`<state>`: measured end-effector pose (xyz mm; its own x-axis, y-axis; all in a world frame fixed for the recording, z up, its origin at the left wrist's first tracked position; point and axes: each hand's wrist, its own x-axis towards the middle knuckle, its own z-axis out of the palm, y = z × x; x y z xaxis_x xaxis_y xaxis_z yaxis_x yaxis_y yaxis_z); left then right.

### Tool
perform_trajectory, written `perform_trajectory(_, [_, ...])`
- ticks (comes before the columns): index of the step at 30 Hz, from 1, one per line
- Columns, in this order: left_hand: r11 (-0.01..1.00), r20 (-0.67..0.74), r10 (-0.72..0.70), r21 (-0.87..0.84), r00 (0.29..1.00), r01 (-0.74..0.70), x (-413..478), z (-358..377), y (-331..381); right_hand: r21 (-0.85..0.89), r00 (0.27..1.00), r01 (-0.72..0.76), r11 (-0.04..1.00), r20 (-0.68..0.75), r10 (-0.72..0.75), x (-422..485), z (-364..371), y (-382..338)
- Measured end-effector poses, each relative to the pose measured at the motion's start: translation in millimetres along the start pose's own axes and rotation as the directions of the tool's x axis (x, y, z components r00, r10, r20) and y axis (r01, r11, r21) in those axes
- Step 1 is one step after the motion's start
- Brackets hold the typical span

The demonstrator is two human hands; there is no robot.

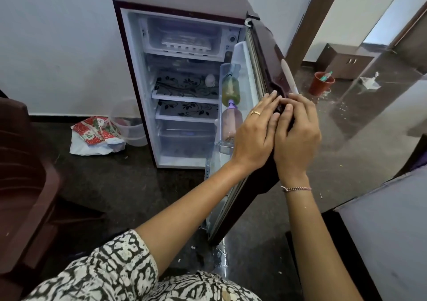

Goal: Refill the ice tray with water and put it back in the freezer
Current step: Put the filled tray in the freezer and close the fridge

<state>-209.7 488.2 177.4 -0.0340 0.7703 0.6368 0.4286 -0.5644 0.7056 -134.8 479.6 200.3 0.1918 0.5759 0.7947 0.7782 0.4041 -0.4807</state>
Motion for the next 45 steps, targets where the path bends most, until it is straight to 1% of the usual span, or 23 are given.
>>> perform_trajectory(3, [0.998, -0.050, -0.029, -0.058, 0.998, 0.026, -1, 3, -3, 0.053, 0.997, -0.020, 0.998, -0.074, 0.024, -1, 7, -1])
perform_trajectory(8, [0.995, -0.090, -0.025, -0.097, 0.996, 0.017, -2, -9, -10, 0.076, 0.995, 0.030, 0.997, -0.097, -0.023, -9, 18, -10])
perform_trajectory(10, [0.992, -0.105, -0.033, -0.125, 0.994, 0.020, -1, -17, -16, 0.118, 0.995, 0.043, 0.992, -0.095, -0.032, -12, 24, -16])
perform_trajectory(13, [0.985, -0.138, -0.056, -0.170, 0.989, 0.033, -1, -32, -26, 0.240, 0.998, 0.043, 0.970, -0.059, -0.029, -20, 33, -28])
perform_trajectory(16, [0.978, -0.240, -0.062, -0.208, 0.969, 0.011, -4, -47, -30, 0.383, 1.000, 0.026, 0.923, -0.002, -0.027, -26, 42, -42])
perform_trajectory(18, [0.985, -0.302, -0.042, -0.174, 0.952, -0.012, -7, -57, -29, 0.449, 0.998, 0.019, 0.894, 0.042, -0.042, -28, 50, -51])
perform_trajectory(21, [0.996, -0.344, -0.016, -0.085, 0.939, -0.014, -10, -72, -34, 0.494, 0.986, 0.010, 0.869, 0.141, -0.091, -33, 57, -60])
perform_trajectory(24, [1.000, -0.374, 0.018, 0.029, 0.927, -0.008, -9, -88, -44, 0.445, 0.949, 0.076, 0.892, 0.241, -0.202, -36, 62, -64])
perform_trajectory(26, [0.995, -0.402, 0.036, 0.102, 0.915, 0.005, -7, -97, -50, 0.414, 0.933, 0.119, 0.902, 0.265, -0.245, -37, 66, -67])
perform_trajectory(29, [0.981, -0.423, 0.061, 0.195, 0.904, 0.025, -7, -108, -56, 0.340, 0.929, 0.166, 0.926, 0.261, -0.262, -44, 73, -69])
perform_trajectory(31, [0.963, -0.432, 0.078, 0.265, 0.898, 0.044, -7, -114, -59, 0.282, 0.923, 0.177, 0.943, 0.286, -0.258, -51, 78, -66])
perform_trajectory(34, [0.928, -0.463, 0.076, 0.356, 0.883, 0.107, -11, -120, -63, 0.148, 0.902, 0.211, 0.966, 0.351, -0.250, -58, 82, -64])
perform_trajectory(37, [0.881, -0.504, 0.071, 0.437, 0.861, 0.183, -20, -121, -67, 0.102, 0.894, 0.237, 0.966, 0.367, -0.258, -60, 87, -63])
perform_trajectory(38, [0.867, -0.512, 0.076, 0.458, 0.856, 0.197, -24, -121, -69, 0.098, 0.905, 0.200, 0.975, 0.362, -0.222, -64, 90, -60])
perform_trajectory(39, [0.857, -0.516, 0.084, 0.475, 0.853, 0.202, -27, -121, -70, 0.115, 0.924, 0.106, 0.988, 0.355, -0.141, -67, 92, -57])
perform_trajectory(40, [0.848, -0.515, 0.098, 0.491, 0.852, 0.200, -30, -123, -72, 0.163, 0.935, -0.044, 0.986, 0.355, -0.017, -71, 94, -54])
perform_trajectory(41, [0.844, -0.509, 0.112, 0.502, 0.854, 0.189, -33, -124, -74, 0.220, 0.926, -0.195, 0.956, 0.363, 0.106, -75, 96, -50])
perform_trajectory(42, [0.847, -0.499, 0.121, 0.502, 0.858, 0.173, -35, -124, -76, 0.255, 0.909, -0.290, 0.922, 0.375, 0.182, -78, 98, -47])
perform_trajectory(43, [0.861, -0.488, 0.117, 0.484, 0.865, 0.157, -38, -124, -78, 0.267, 0.903, -0.316, 0.911, 0.379, 0.202, -79, 99, -45])
perform_trajectory(45, [0.895, -0.444, 0.078, 0.426, 0.893, 0.134, -45, -121, -78, 0.288, 0.904, -0.299, 0.910, 0.390, 0.174, -79, 101, -44])
